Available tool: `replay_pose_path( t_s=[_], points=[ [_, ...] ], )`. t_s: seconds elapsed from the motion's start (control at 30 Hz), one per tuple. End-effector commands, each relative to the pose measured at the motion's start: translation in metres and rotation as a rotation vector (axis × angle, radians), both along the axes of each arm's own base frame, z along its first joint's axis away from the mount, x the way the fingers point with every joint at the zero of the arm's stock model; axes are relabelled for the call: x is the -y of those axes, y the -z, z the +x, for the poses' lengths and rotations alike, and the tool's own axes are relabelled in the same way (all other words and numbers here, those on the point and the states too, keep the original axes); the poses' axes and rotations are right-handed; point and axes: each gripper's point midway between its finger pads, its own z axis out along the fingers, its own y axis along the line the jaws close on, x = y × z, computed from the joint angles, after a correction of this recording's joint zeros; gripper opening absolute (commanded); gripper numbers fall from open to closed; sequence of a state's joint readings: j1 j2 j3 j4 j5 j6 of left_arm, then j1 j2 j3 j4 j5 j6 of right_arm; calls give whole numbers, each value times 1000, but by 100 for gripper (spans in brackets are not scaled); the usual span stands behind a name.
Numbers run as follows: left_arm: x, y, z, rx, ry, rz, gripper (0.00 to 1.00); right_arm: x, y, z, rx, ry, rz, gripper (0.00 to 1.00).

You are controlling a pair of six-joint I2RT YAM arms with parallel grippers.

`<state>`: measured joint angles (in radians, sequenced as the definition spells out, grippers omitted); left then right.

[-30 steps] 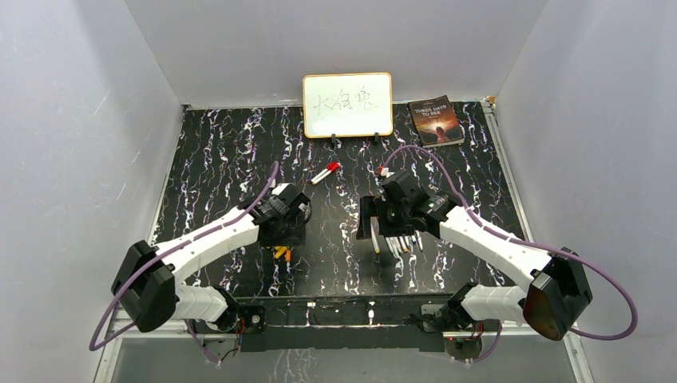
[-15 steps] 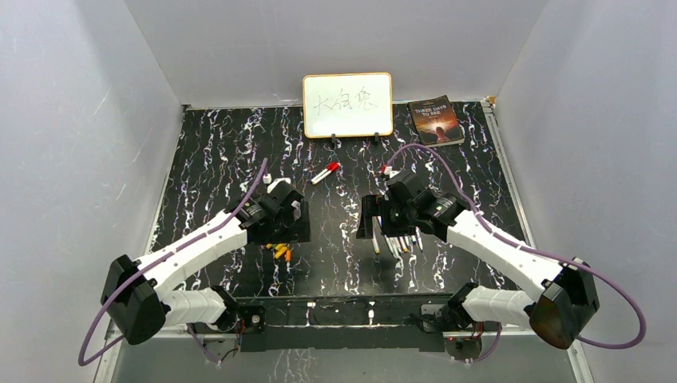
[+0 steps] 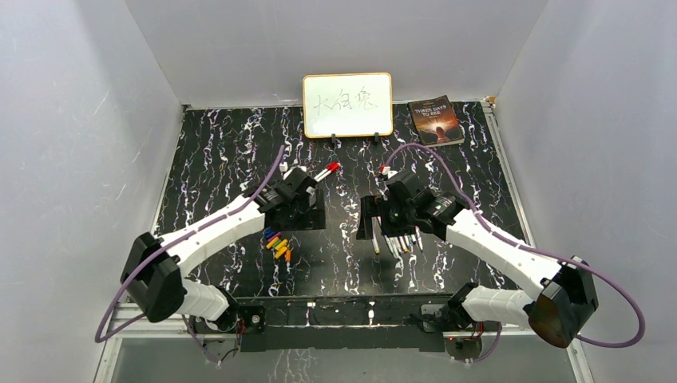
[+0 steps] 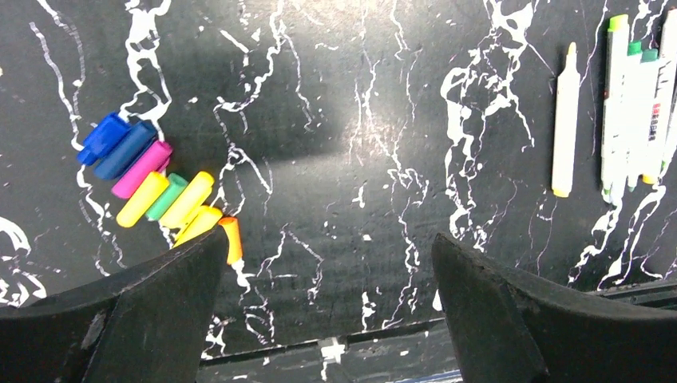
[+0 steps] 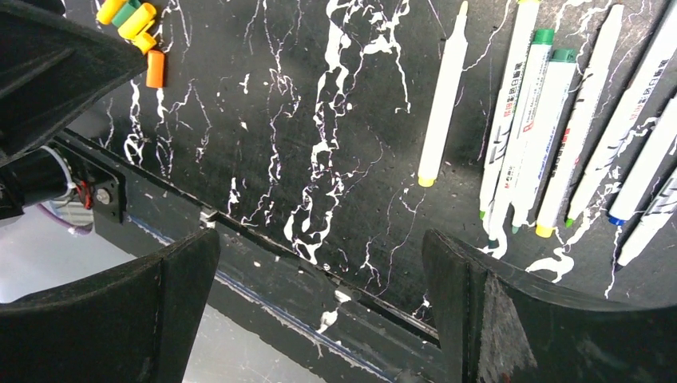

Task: Open the pen caps
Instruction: Pick up the pen from the center of the board.

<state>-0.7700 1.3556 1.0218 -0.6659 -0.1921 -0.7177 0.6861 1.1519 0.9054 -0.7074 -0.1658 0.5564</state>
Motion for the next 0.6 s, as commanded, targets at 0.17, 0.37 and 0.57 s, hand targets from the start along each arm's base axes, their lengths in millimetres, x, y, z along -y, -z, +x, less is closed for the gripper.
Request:
replay_pose_path(
  t_s=[0.17, 0.37, 0.57],
  points=[
    [36, 5, 30, 6, 33, -27, 98, 11, 10, 24, 48, -1, -130, 98],
    [50, 15, 40, -7, 55, -27, 98, 31, 17, 38, 42, 56, -219, 98],
    [62, 18, 55, -7, 75, -18, 98, 46, 6, 46, 48, 109, -229, 97]
  ],
)
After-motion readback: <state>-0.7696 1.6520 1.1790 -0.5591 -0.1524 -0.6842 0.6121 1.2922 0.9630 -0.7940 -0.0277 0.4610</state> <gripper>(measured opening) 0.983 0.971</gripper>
